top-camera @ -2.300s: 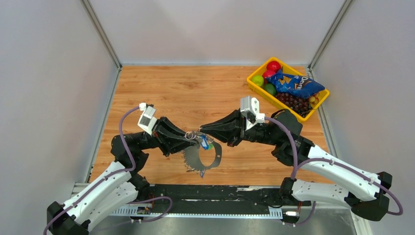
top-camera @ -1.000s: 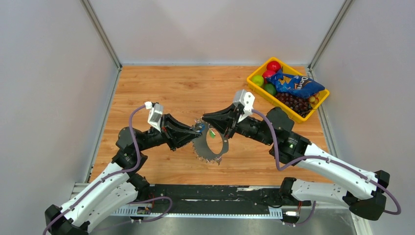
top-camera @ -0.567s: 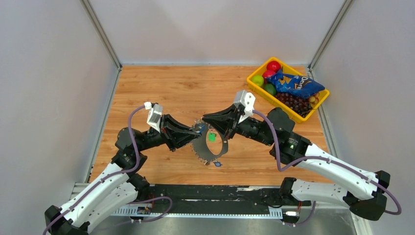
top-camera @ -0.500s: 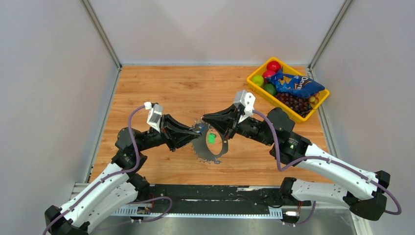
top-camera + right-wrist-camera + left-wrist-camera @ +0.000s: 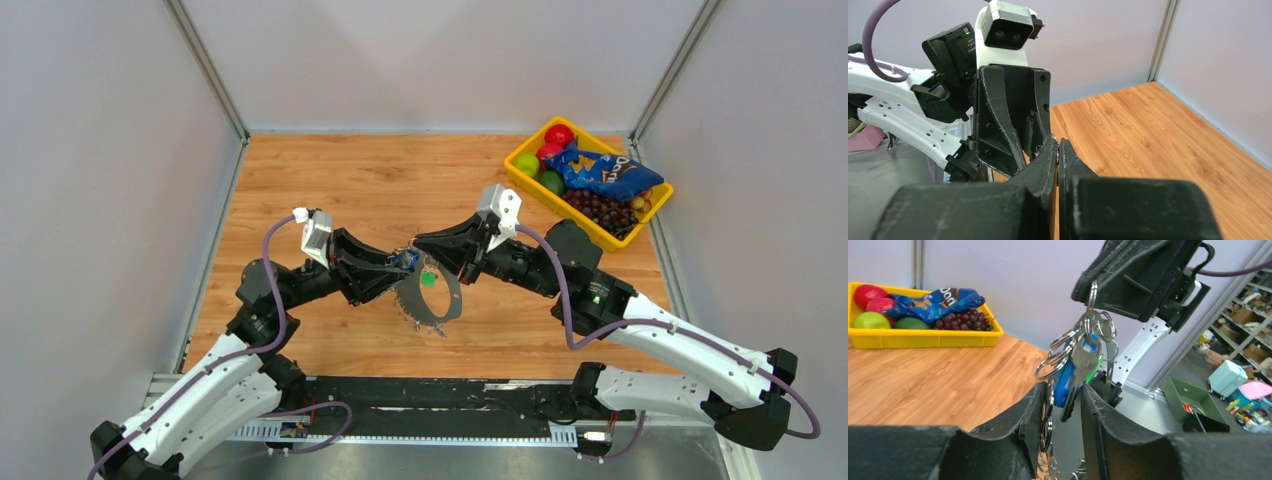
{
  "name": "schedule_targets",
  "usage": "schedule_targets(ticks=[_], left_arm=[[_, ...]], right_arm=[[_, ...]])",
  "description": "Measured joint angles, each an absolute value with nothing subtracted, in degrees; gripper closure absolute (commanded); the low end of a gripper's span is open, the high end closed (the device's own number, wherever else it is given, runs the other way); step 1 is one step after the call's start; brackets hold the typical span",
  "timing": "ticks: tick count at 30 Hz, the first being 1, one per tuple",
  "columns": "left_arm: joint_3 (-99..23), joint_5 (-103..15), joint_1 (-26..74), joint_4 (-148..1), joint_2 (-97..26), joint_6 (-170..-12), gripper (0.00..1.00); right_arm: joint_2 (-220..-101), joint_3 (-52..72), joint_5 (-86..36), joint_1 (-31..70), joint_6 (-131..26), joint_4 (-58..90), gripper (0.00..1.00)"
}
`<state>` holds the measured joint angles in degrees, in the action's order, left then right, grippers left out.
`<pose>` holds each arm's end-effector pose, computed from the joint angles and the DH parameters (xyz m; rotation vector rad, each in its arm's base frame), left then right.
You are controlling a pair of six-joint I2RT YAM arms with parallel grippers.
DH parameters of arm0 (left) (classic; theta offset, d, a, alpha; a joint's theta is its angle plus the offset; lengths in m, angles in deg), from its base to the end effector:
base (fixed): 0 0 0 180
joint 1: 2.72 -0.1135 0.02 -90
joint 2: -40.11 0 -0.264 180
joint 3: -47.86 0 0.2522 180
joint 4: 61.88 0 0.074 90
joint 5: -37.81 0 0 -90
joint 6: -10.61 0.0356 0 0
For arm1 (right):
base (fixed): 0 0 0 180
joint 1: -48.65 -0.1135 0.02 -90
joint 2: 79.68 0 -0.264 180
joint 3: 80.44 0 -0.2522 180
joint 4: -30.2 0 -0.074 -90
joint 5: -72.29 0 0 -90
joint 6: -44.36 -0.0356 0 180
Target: Put the keys on the keyring
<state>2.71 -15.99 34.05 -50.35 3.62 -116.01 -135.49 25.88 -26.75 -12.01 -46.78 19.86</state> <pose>0.1104 -0.1087 0.3439 0.6129 1.3039 -1.4593 0.1029 0.1944 0.4236 -0.8695 1.2457 0.9891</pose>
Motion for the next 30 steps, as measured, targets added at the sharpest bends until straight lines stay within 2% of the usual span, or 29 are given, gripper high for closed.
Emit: schedule_targets(ticks=[2,5,10,22,30], left_arm=[[2.46,-17.14,34.05,-51.77,3.99,-115.11,0.55],[1.85,-19.02,34.05,-54.61,4.95,-113.47,0.44],[0.34,-23.07,34.05,-59.22,7.27,-110.87,0.34],[-4.68,-40.36,34.05,-73.32,10.04,-105.71,0.28],[-4.97,-47.26,34.05,-79.81,11.66,-104.05,0.26]], right_arm=[[-135.47,25.88,-26.73,-12.01,-46.78,19.82,1.00],[-135.38,25.88,-26.62,-12.01,-46.78,19.64,1.00],[-135.21,25.90,-26.14,-12.01,-46.76,19.34,1.00],[-135.97,27.89,-21.94,-11.91,-46.80,18.99,1.00],[-142.27,27.89,-19.98,-9.13,-48.31,19.01,1.00]])
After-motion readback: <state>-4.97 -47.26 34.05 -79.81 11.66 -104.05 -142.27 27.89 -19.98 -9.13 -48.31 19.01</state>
